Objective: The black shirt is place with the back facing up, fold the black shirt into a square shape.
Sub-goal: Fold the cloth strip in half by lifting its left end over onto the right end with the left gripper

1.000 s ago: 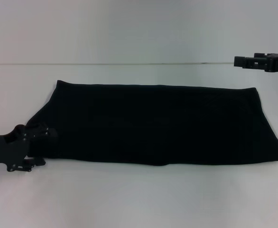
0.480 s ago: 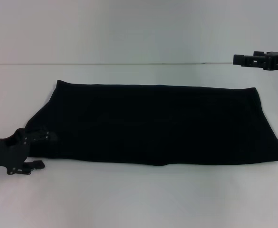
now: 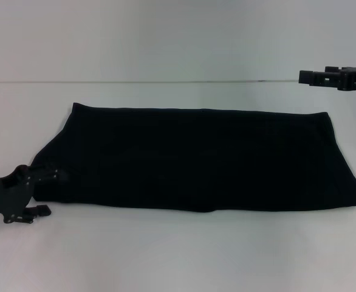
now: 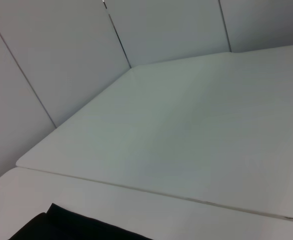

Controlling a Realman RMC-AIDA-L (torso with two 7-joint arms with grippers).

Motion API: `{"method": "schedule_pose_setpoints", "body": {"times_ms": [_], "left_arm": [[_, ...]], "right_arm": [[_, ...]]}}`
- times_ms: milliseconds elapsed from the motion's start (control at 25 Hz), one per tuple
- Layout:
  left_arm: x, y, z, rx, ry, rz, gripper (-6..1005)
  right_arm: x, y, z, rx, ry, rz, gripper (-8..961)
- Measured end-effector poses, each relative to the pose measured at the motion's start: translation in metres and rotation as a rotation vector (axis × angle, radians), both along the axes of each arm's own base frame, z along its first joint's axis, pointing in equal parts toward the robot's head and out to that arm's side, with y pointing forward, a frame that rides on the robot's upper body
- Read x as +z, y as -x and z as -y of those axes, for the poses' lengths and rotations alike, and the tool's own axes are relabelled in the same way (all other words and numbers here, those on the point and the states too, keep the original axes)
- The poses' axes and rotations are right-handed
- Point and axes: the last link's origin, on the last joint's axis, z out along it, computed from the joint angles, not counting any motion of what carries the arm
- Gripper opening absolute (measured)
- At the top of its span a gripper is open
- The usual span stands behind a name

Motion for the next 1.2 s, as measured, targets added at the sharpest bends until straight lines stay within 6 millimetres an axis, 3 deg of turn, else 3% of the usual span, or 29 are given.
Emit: {"method": "schedule_pose_setpoints", "body": {"times_ms": [1200], "left_arm": [[0.006, -0.002, -0.016, -0.042, -0.05, -0.06, 923]], "right_arm": [[0.0, -0.001, 0.001, -0.002, 0.003, -0.008, 930]]}}
